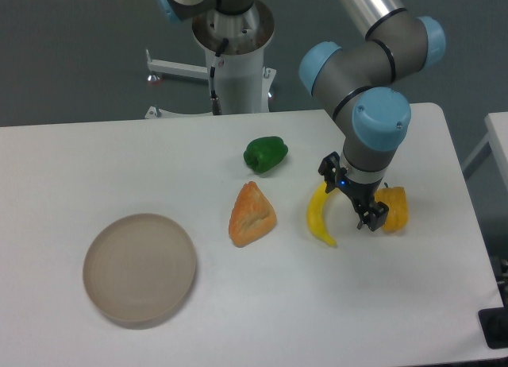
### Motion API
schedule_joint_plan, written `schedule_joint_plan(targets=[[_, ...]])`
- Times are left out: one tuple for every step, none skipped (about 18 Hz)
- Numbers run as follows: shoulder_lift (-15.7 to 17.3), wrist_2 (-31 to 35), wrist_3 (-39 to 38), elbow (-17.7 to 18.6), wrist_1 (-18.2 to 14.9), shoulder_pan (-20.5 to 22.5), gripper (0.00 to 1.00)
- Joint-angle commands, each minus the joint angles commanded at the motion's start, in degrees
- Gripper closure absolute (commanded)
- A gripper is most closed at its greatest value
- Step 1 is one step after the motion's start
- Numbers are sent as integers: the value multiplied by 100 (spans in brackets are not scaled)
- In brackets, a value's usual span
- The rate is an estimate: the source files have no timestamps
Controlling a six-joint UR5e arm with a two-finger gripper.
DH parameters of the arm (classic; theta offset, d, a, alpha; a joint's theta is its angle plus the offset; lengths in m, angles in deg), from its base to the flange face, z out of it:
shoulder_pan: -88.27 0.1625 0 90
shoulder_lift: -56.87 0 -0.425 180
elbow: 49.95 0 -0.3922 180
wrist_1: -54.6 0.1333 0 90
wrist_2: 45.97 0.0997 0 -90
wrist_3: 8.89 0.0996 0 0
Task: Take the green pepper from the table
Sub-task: 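Lift the gripper up from beside the yellow banana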
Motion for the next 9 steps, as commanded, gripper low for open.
schedule_joint_plan(targets=[[0, 0, 0, 9, 0, 0, 0], [0, 0, 0, 9, 0, 0, 0], [9, 0, 0, 9, 0, 0, 0], [9, 9, 0, 9, 0, 0, 0], [17, -9, 0, 17, -9, 0, 0], [44, -9, 0, 44, -9, 9, 0], [96, -9, 0, 140, -9, 17, 0], [166, -9, 0, 245, -17, 35, 0], [271, -9, 0, 411, -18, 61, 0]])
